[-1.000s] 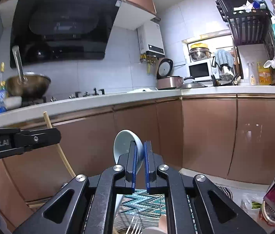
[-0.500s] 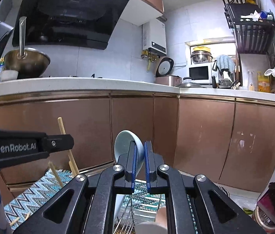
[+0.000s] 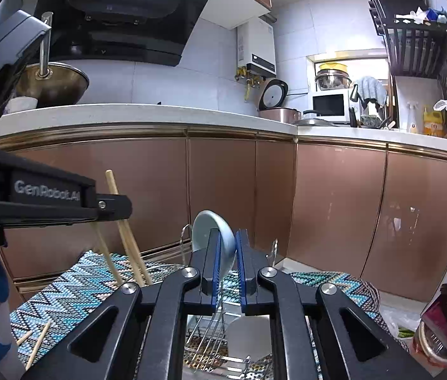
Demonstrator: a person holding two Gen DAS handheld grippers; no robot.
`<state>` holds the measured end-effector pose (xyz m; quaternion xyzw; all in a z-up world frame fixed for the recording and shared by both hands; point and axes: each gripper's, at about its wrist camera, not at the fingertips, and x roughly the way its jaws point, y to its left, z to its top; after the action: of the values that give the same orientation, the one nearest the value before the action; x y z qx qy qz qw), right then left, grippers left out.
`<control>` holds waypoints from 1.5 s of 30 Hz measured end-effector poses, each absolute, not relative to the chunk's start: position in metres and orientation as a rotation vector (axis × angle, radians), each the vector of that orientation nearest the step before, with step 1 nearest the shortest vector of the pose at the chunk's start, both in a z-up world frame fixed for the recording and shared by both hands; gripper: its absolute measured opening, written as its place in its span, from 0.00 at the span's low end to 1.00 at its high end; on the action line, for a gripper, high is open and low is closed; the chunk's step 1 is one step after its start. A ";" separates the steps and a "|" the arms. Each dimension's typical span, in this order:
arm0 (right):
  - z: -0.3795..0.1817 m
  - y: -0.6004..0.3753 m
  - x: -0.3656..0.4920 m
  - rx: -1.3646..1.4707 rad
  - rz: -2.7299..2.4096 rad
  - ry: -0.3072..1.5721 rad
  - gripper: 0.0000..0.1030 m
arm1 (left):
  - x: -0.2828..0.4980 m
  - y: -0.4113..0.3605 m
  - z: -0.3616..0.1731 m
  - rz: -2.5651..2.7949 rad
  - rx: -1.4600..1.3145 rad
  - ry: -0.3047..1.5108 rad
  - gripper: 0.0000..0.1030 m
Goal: Organize utensils
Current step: 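Lower the spoon and chopstick into the holder and open both grippers, then pull both grippers back from the holder and hover above the table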
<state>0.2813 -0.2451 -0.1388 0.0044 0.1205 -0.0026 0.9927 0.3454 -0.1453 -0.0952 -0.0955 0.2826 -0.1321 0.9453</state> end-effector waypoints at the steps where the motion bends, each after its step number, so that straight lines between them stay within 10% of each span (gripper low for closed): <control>1: -0.137 -0.245 0.277 0.011 -0.009 0.236 0.27 | 0.344 -0.145 -0.094 -0.268 -0.195 0.574 0.06; 4: -0.131 -0.248 0.267 0.023 -0.029 0.221 0.43 | 0.336 -0.143 -0.088 -0.263 -0.190 0.561 0.06; 23: -0.057 -0.275 0.143 0.106 -0.163 0.179 0.61 | 0.207 -0.100 -0.024 -0.211 -0.213 0.448 0.39; 45: 0.013 -0.240 -0.001 0.091 -0.170 0.074 0.77 | 0.057 -0.033 0.023 -0.154 -0.198 0.334 0.51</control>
<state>-0.0005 -0.2398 0.0135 0.0455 0.0369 -0.0849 0.9947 0.0569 -0.0331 0.0226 -0.0982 0.1660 -0.0766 0.9782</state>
